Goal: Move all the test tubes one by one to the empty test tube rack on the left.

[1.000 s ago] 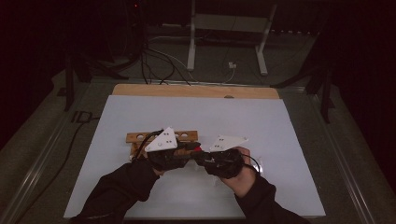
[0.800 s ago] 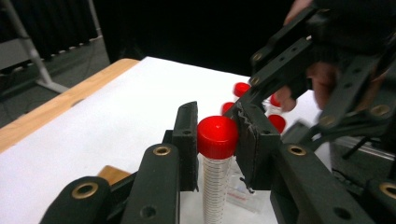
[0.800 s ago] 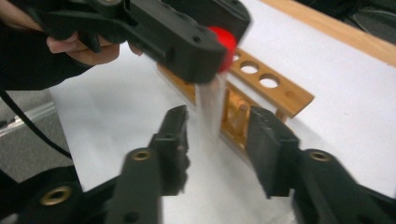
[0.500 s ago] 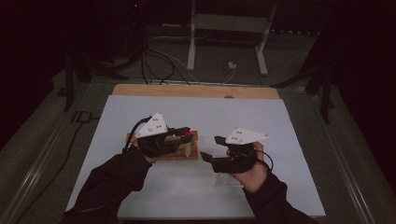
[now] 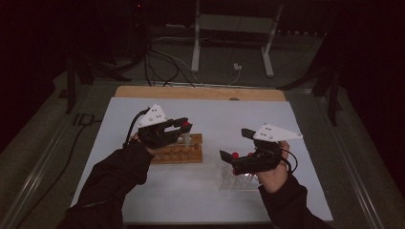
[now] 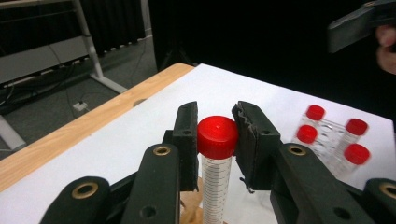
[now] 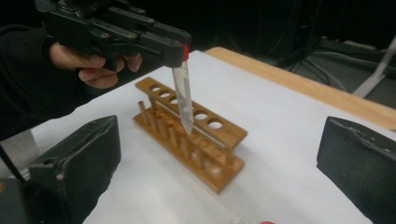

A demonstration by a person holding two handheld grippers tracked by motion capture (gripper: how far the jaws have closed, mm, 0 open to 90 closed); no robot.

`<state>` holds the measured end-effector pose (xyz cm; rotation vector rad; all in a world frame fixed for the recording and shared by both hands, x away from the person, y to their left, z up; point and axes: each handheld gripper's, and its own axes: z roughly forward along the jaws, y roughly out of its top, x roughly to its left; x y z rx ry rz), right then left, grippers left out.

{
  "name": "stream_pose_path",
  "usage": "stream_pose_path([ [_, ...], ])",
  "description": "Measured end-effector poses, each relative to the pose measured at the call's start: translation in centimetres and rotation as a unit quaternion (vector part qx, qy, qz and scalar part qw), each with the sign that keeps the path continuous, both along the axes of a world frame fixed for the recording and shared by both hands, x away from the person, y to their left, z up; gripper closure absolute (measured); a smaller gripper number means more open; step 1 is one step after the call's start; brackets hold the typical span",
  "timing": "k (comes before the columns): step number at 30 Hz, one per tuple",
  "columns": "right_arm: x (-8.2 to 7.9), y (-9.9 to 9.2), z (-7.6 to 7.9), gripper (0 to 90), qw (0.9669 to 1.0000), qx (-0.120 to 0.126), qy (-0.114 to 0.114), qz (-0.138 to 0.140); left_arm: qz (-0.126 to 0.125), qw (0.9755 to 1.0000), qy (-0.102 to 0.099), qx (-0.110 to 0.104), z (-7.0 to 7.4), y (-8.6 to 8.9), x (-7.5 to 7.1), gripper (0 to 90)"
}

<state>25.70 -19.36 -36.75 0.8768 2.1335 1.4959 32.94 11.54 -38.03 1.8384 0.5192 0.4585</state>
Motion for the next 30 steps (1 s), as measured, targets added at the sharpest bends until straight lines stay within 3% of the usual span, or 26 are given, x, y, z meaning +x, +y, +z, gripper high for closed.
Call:
stream_pose_path([
  [4, -0.2, -0.9, 0.4, 0.0, 0.9995, 0.013, -0.025, -0.016, 0.008, 1.0, -0.002, -0.003, 0.3, -0.1, 0.8, 72.0],
  [7, -0.4, -1.5, 0.6, 0.0, 0.9975, 0.015, -0.063, -0.029, 0.012, 0.9999, -0.006, -0.008, 0.5, -0.3, 1.3, 72.0],
  [9, -0.4, -1.6, 0.7, 0.0, 0.997, 0.013, -0.072, -0.027, 0.015, 0.9998, -0.007, -0.005, 0.5, -0.5, 1.5, 72.0],
  [10, -0.5, -1.9, 0.7, 0.8, 0.9956, 0.012, -0.089, -0.028, 0.016, 0.9998, -0.007, -0.004, 0.5, -0.6, 1.6, 72.0],
  [14, -0.5, -2.4, 0.8, 0.9, 0.9944, 0.014, -0.103, -0.019, 0.023, 0.9997, -0.009, -0.007, 0.4, -0.6, 2.2, 72.0],
  [21, -0.7, -3.1, 0.8, 0.8, 0.9952, 0.007, -0.096, -0.017, 0.035, 0.9994, -0.004, -0.005, -0.7, -0.7, 3.1, 72.0],
  [24, -0.5, -3.5, 0.6, 0.8, 0.9973, 0.01, -0.072, 0.002, 0.039, 0.9992, -0.001, -0.005, -1.3, -0.6, 3.3, 72.0],
  [30, -0.4, -3.8, 0.3, 0.8, 0.998, 0.015, -0.06, 0.01, 0.04, 0.9991, 0.009, -0.004, -2.7, -0.8, 3.7, 72.0],
])
